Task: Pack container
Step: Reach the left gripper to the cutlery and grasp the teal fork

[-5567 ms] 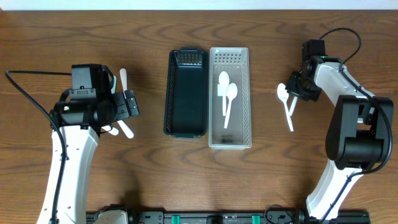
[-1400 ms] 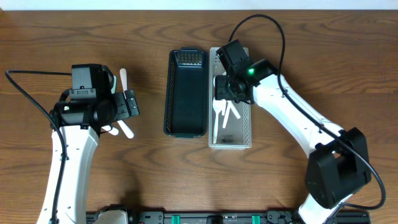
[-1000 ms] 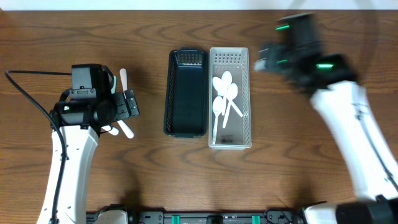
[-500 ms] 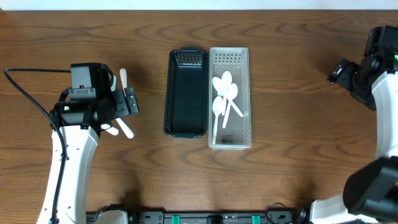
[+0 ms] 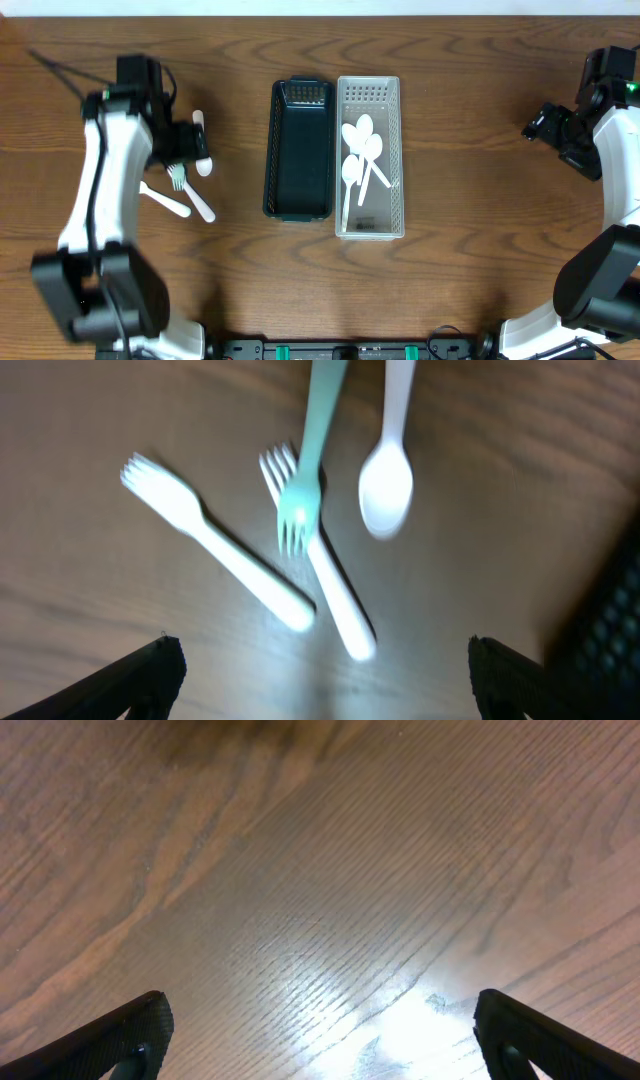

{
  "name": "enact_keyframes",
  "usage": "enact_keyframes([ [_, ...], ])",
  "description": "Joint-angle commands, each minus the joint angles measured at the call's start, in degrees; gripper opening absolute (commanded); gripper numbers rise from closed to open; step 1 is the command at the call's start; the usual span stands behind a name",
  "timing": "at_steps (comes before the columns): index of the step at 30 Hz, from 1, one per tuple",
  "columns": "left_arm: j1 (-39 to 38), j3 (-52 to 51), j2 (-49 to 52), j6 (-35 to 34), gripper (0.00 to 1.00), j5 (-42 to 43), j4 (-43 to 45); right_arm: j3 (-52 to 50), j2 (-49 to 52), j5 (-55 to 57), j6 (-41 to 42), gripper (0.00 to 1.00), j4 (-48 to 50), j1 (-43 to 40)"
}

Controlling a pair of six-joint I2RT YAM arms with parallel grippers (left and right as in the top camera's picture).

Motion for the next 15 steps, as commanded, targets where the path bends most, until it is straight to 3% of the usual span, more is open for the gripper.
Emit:
enact_keyframes([
  [1,0.6,7.9,5.7,5.4,0.93,-0.8,-1.5,0.0,0.2,0.2,-0.2,0.99,0.0,-0.2],
  [8,5.1,12.1,14.2,5.7,0.92,2.3,0.3,0.0,0.2,0.2,-0.2,0.99,0.0,-0.2],
  [15,6.8,12.1,20.4,11.8,0.85,5.4,1.4,0.0,0.2,0.2,-0.2,0.99,0.0,-0.2],
])
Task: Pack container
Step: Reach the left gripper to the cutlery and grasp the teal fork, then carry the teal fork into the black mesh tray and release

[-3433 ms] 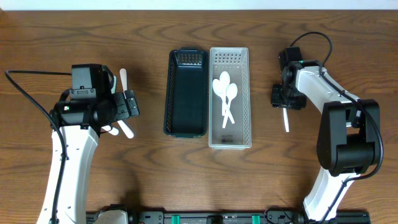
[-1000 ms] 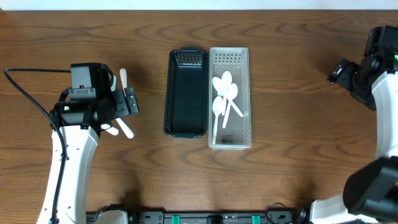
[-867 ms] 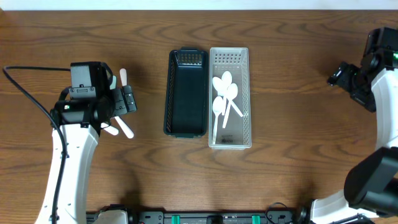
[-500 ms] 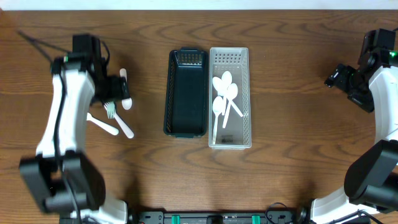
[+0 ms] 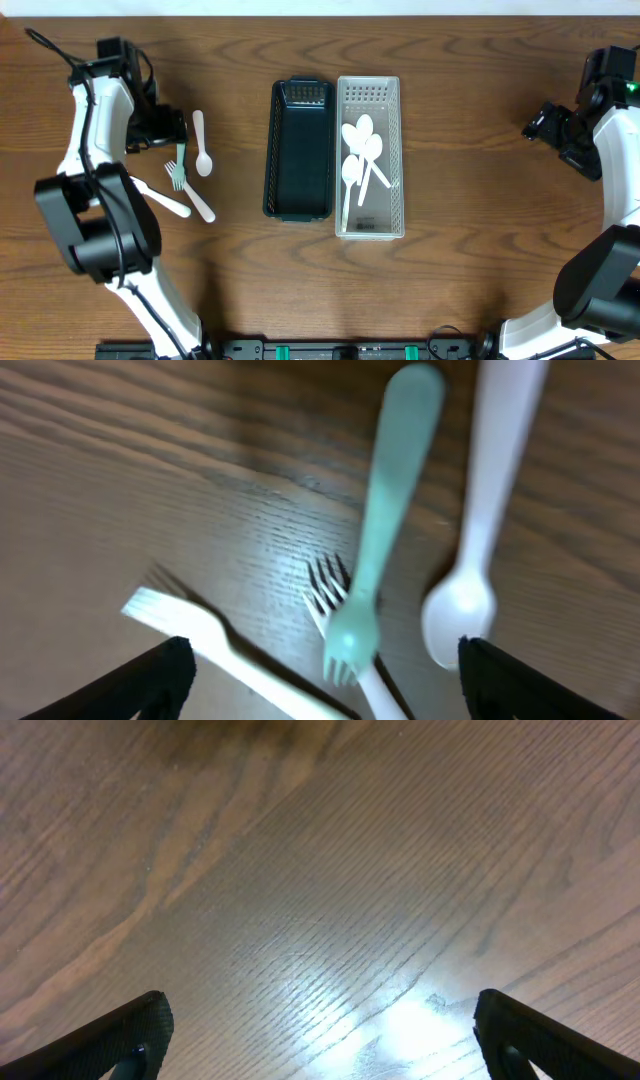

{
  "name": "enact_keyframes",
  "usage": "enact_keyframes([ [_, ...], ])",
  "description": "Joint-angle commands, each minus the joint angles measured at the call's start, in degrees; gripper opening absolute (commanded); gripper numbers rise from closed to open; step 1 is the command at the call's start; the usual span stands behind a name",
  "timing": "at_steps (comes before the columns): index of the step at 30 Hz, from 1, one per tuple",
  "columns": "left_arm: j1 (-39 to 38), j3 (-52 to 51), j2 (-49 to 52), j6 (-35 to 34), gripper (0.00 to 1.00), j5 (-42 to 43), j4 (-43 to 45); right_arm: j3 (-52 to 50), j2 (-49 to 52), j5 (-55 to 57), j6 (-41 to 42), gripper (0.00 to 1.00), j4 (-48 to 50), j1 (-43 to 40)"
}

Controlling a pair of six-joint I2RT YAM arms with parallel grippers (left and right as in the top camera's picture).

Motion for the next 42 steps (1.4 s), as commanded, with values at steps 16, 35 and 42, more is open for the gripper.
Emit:
enact_keyframes([
  [16,-0.7,0.6,8.9,7.6,0.72,2.0,6.3,0.0,0.2,0.2,-0.2,0.99,0.0,-0.2],
  [35,-1.9,0.6,9.7,12.0,0.22,2.0,7.1,0.0,0.2,0.2,-0.2,0.99,0.0,-0.2],
  [42,-1.9,0.7,9.2,11.0,0.1,2.0,4.6,0.0,0.2,0.2,-0.2,0.99,0.0,-0.2],
])
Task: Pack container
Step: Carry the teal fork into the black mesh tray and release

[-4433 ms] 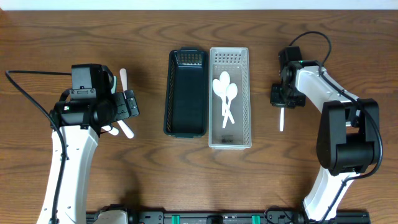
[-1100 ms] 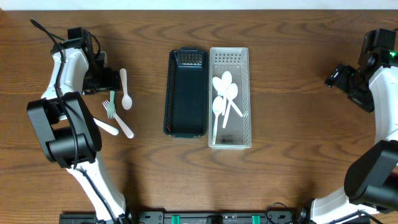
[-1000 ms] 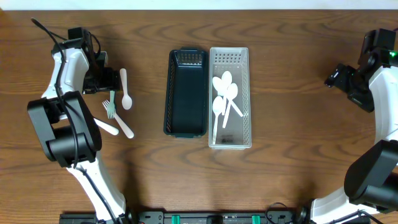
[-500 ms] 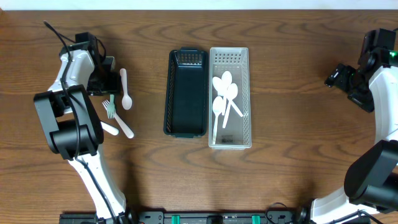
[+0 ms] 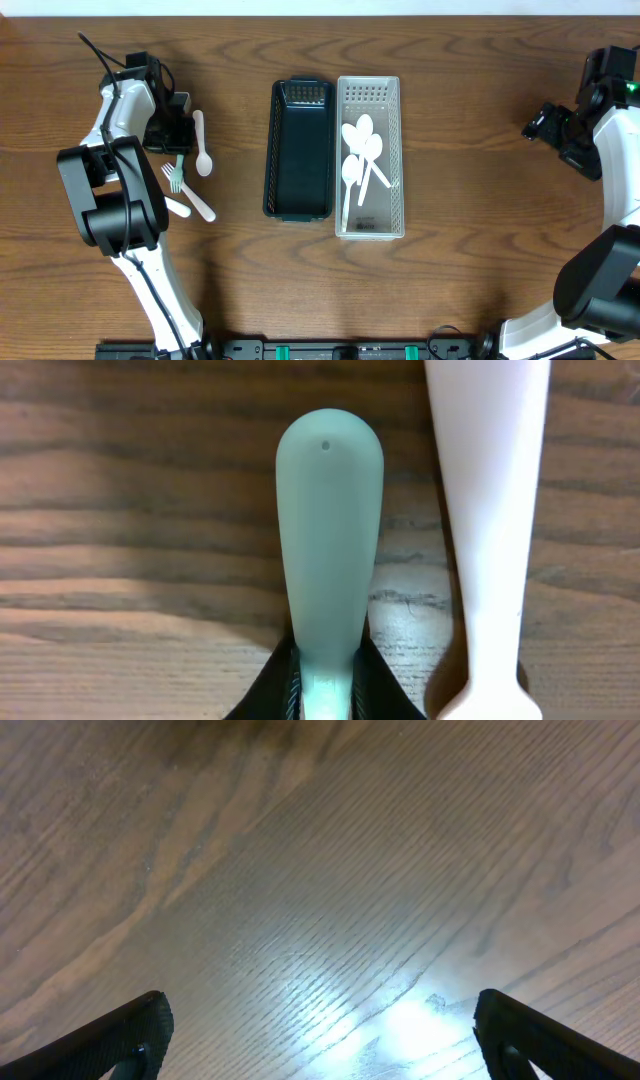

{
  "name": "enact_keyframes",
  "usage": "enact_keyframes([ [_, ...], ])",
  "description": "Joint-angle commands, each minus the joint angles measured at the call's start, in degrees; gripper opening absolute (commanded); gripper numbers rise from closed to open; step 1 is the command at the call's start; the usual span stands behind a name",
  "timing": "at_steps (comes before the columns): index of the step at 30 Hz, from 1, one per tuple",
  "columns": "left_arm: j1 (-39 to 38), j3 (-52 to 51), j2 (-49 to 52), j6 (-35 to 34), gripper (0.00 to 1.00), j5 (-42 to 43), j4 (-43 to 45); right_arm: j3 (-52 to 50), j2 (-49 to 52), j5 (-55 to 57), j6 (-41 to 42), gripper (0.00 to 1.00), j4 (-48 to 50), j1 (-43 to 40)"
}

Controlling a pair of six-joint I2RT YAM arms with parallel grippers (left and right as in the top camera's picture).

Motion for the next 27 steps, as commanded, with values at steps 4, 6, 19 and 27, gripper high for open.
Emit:
enact_keyframes([
  [4,-0.1,1.1,-2.8,-1.5,0.1,-0.2,-2.6,0.0,0.2,0.2,-0.2,0.99,0.0,-0.2],
  [6,-0.4,2.3,-5.9,-2.6,0.1,-0.2,-3.5,0.0,0.2,0.2,-0.2,0.99,0.0,-0.2],
  [19,-16.4,7.0,-30.2,-15.8,0.09,9.0,-11.6,0.0,0.2,0.2,-0.2,0.99,0.0,-0.2],
  [27,-29.9,1.9,-26.6,-22.6,0.09,5.7,-7.9,0.0,0.2,0.2,-0.2,0.99,0.0,-0.2],
])
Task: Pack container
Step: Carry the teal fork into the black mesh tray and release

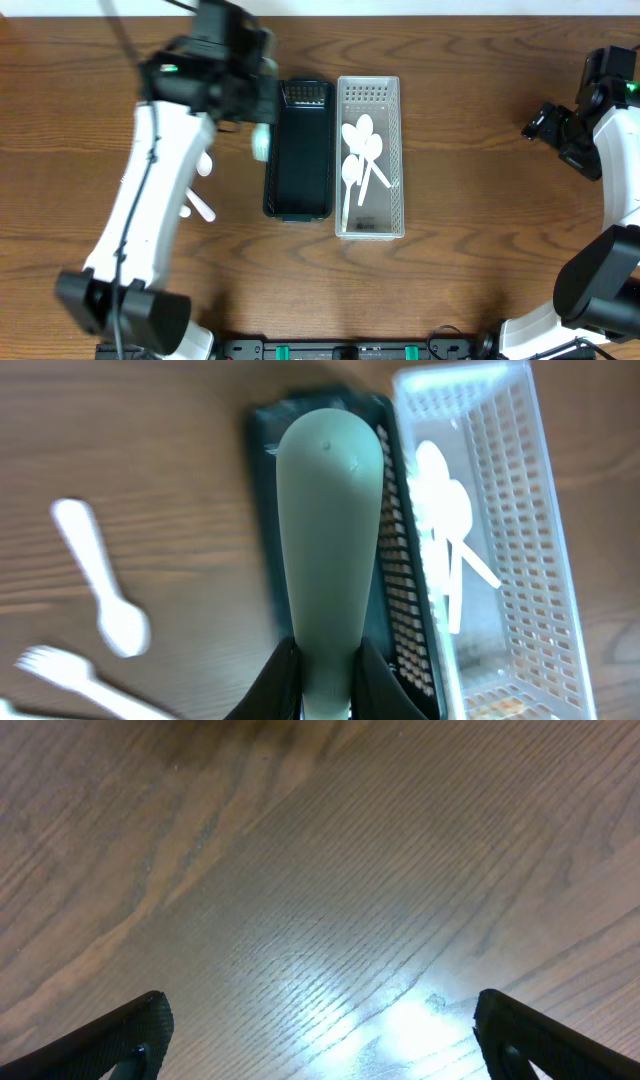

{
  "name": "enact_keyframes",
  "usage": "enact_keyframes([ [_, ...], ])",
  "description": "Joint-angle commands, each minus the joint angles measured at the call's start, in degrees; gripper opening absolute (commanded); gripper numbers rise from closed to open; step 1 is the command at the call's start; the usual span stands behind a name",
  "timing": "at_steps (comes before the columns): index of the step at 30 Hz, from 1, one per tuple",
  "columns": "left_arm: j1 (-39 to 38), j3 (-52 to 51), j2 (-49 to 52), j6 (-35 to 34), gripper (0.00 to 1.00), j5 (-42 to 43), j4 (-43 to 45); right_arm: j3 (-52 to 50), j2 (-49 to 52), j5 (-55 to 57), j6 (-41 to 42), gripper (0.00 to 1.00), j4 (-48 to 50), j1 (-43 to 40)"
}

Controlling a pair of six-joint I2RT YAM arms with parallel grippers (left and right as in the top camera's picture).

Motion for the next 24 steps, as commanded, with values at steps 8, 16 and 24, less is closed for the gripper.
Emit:
enact_keyframes([
  [8,-6.3,-5.9,12.0,-4.7,0.17,-2.0,4.1,0.0,0.2,0.2,-0.2,0.99,0.0,-0.2],
  [16,-4.2,-2.6,10.1,-4.7,0.86,-2.1,4.2,0.0,0.2,0.2,-0.2,0.99,0.0,-0.2],
  [24,4.3,-1.1,3.0,-2.9,0.87,-11.1,1.5,0.0,0.2,0.2,-0.2,0.99,0.0,-0.2],
])
